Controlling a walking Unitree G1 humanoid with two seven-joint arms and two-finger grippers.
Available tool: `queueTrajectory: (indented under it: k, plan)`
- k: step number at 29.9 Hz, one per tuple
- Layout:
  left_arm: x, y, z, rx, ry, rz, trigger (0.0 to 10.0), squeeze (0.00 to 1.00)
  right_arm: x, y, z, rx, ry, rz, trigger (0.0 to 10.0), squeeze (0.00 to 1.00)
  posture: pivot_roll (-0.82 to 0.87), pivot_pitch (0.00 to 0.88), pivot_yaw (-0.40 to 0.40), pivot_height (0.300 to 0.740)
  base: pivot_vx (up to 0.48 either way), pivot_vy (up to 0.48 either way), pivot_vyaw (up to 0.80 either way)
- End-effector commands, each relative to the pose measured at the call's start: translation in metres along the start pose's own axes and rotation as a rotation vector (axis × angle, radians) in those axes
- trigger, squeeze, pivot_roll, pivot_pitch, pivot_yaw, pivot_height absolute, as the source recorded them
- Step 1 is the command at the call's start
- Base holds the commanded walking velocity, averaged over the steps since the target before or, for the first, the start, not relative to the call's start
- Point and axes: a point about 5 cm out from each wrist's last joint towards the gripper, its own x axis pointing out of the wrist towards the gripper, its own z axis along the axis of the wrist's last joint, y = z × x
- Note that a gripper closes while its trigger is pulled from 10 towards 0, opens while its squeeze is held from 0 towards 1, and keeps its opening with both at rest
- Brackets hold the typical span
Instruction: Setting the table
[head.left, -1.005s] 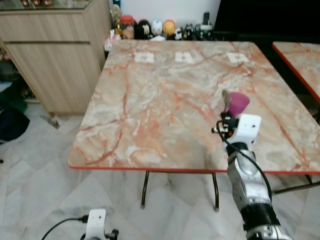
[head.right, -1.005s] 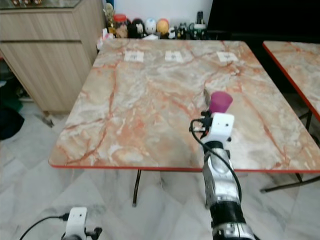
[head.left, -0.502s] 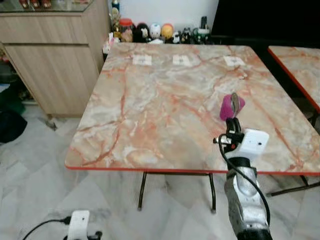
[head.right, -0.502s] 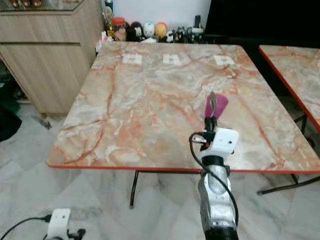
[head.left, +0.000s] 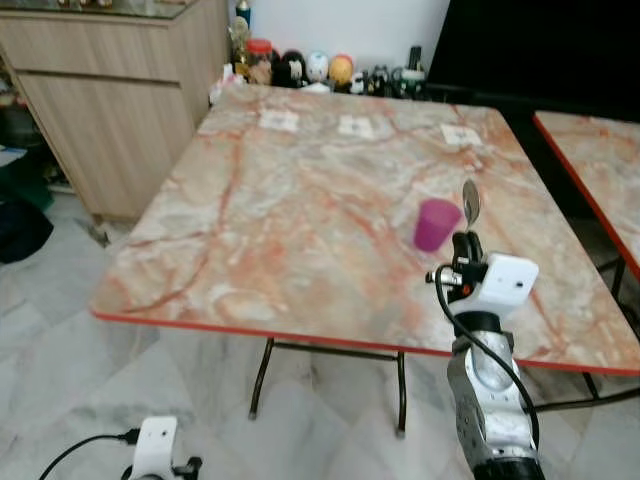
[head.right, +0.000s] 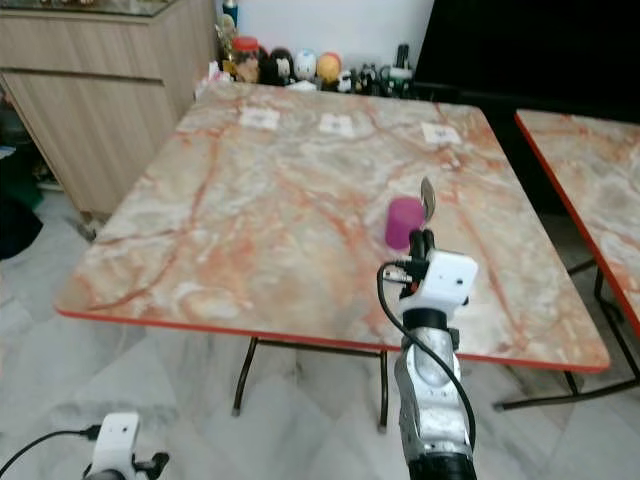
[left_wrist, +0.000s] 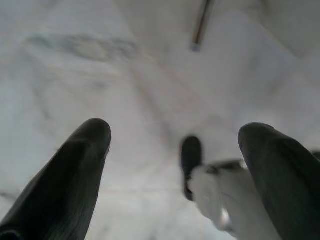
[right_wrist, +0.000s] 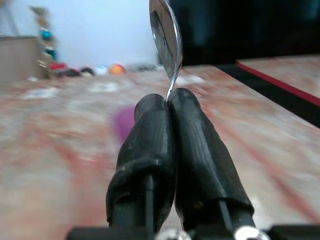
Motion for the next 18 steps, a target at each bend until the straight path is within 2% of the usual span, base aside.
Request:
queueTrajectory:
  k: [1, 5, 10, 18]
  plan:
    - [-0.0003, -0.0062, -0.0052, 0.003, 0.022, -0.019, 10.0, 0.0, 0.0022, -0.0073, 0.0064, 0.004, -0.023, -0.036, 10.0, 0.0, 0.09, 0.039, -0.048, 0.74, 0.0, -0.48, 0.0]
    - [-0.0002, -0.0062, -0.0048, 0.004, 0.021, -0.019, 10.0, 0.0, 0.0027, -0.0079, 0.0069, 0.004, -0.02, -0.04, 10.0, 0.0, 0.08, 0.044, -0.046, 0.74, 0.0, -0.48, 0.0]
    - [-0.0002, -0.0065, -0.0046, 0.005, 0.021, -0.02, 10.0, 0.0, 0.0031, -0.0107, 0.0072, -0.003, -0.015, -0.056, 10.0, 0.0, 0.08, 0.05, -0.044, 0.74, 0.0, -0.48, -0.74]
    - [0.0002, -0.0064, -0.0032, 0.009, 0.018, -0.021, 10.0, 0.0, 0.0051, -0.0087, 0.0072, -0.002, -0.022, -0.06, 10.0, 0.0, 0.09, 0.059, -0.035, 0.74, 0.0, -0.48, 0.0]
